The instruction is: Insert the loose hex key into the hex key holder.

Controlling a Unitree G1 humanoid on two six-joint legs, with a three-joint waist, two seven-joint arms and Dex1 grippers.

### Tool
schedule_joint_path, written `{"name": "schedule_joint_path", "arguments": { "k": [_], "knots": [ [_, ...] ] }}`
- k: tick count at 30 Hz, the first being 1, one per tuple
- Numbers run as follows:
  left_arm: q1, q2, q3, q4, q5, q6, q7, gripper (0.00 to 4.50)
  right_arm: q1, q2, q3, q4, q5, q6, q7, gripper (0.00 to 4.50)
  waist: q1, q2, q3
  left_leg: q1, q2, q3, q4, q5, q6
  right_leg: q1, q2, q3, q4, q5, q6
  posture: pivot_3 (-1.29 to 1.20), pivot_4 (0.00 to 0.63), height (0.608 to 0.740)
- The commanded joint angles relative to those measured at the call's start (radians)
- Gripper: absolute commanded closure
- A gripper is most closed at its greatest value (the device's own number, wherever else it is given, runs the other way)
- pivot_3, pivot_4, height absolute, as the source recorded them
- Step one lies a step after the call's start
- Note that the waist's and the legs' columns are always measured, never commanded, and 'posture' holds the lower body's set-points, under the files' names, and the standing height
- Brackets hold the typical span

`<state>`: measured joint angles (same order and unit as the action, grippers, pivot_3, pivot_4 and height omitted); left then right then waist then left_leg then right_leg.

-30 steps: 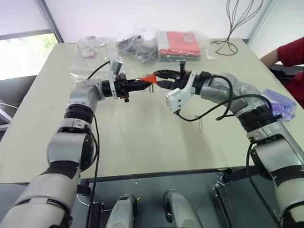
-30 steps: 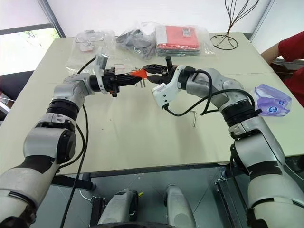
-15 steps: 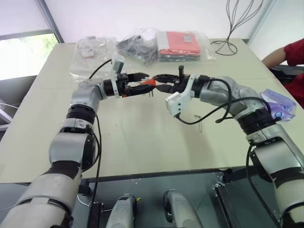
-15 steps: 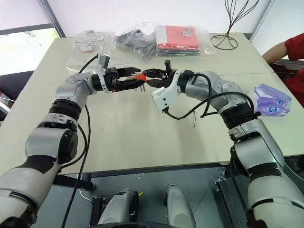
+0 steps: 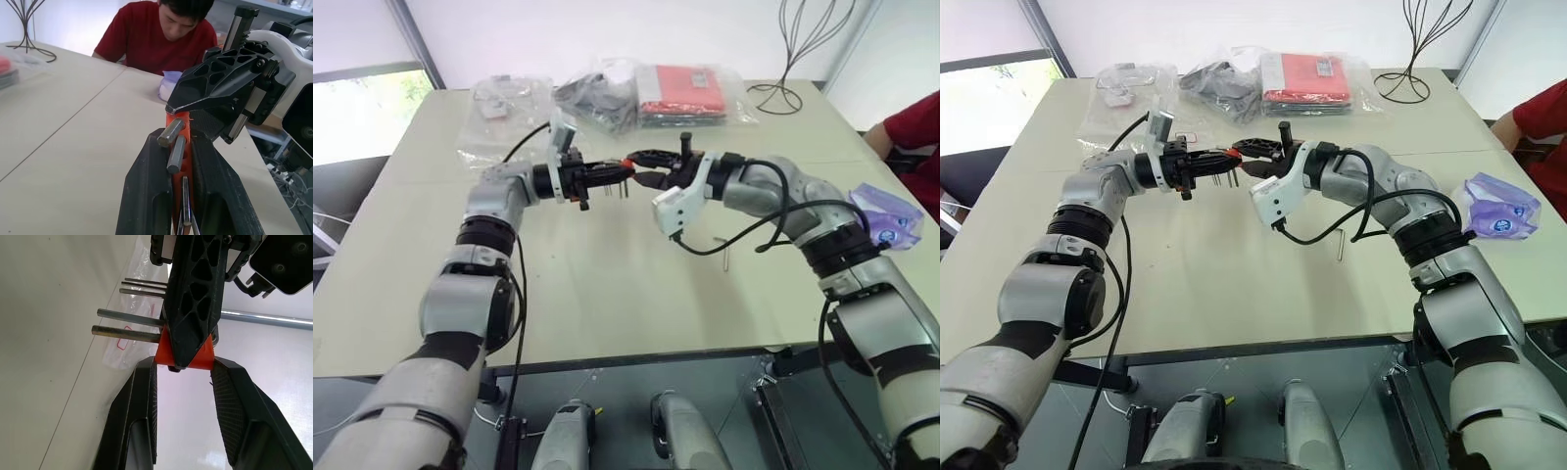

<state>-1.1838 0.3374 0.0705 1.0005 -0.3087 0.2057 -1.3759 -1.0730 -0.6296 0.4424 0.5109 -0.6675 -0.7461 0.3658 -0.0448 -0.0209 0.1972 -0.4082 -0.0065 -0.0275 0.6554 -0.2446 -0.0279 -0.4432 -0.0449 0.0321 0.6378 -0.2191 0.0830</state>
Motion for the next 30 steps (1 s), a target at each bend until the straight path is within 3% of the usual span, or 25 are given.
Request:
{"name": "schedule_joint_path", "arguments": {
  "k": [1,4,11,16,18,20,23,27,30],
  "knots": [
    [-0.007,0.004,0.016,-0.022,-0.002,-0.012,0.010,4.42,-0.011,0.002,-0.041,-0.055,0.030,0.001,-0.003,3.47,0.000,0.000,0.000,0.000,0.000,0.000,0.001,0.000,0.000,0.000,0.000,0.000,0.001,0.000,0.000,0.00,0.150,0.740],
    [-0.007,0.001,0.017,-0.019,0.001,-0.020,0.021,4.42,-0.007,0.002,-0.041,-0.059,0.047,0.005,0.013,3.47,0.000,0.000,0.000,0.000,0.000,0.000,0.003,0.000,0.000,0.000,0.000,0.000,0.003,0.000,0.000,0.00,0.150,0.740],
    [0.001,0.012,0.017,-0.032,0.002,-0.020,0.025,4.50,0.043,-0.030,-0.044,-0.085,0.085,0.031,0.105,0.02,0.000,0.000,0.000,0.001,0.000,-0.001,0.009,0.000,0.000,0.001,0.001,0.000,0.009,0.000,0.000,0.00,0.150,0.740],
    [0.074,0.058,-0.051,-0.102,0.059,-0.056,-0.038,4.50,0.139,-0.072,-0.133,-0.103,0.189,0.312,0.252,0.02,0.001,0.000,0.000,0.001,0.000,-0.001,0.010,0.000,0.000,0.001,0.001,0.000,0.010,0.000,0.000,0.00,0.150,0.740],
    [0.114,0.083,-0.083,-0.149,0.083,-0.072,-0.070,4.50,0.196,-0.048,-0.240,-0.147,0.309,0.651,0.351,0.02,0.002,0.000,0.000,0.001,0.000,-0.001,0.010,0.000,0.000,0.001,0.001,0.000,0.010,0.000,0.000,0.00,0.150,0.740],
    [0.152,0.109,-0.110,-0.204,0.098,-0.088,-0.101,4.50,0.216,0.010,-0.370,-0.229,0.461,1.103,0.425,0.02,0.002,0.000,0.000,0.000,0.001,-0.002,0.010,0.000,0.000,0.001,0.000,0.000,0.010,0.000,0.000,0.00,0.150,0.740],
    [0.191,0.133,-0.126,-0.287,0.100,-0.094,-0.120,4.50,0.200,0.033,-0.478,-0.314,0.564,1.569,0.452,0.02,0.006,0.000,0.000,0.001,0.003,-0.002,0.010,0.000,0.000,0.001,0.000,0.001,0.012,0.000,-0.001,0.00,0.150,0.740],
    [0.215,0.136,-0.122,-0.358,0.085,-0.087,-0.100,4.50,0.191,0.013,-0.510,-0.401,0.621,1.919,0.428,0.02,0.010,0.000,0.000,0.001,0.002,-0.003,0.010,0.000,0.000,0.001,0.001,0.000,0.012,0.000,-0.001,0.00,0.150,0.740],
    [0.238,0.123,-0.118,-0.411,0.072,-0.074,-0.074,4.50,0.204,-0.010,-0.486,-0.464,0.653,2.078,0.400,0.02,0.007,0.000,0.000,0.001,0.002,-0.002,0.010,0.000,0.000,0.001,0.000,0.000,0.011,0.000,-0.001,0.00,0.150,0.740]
  ]
}}
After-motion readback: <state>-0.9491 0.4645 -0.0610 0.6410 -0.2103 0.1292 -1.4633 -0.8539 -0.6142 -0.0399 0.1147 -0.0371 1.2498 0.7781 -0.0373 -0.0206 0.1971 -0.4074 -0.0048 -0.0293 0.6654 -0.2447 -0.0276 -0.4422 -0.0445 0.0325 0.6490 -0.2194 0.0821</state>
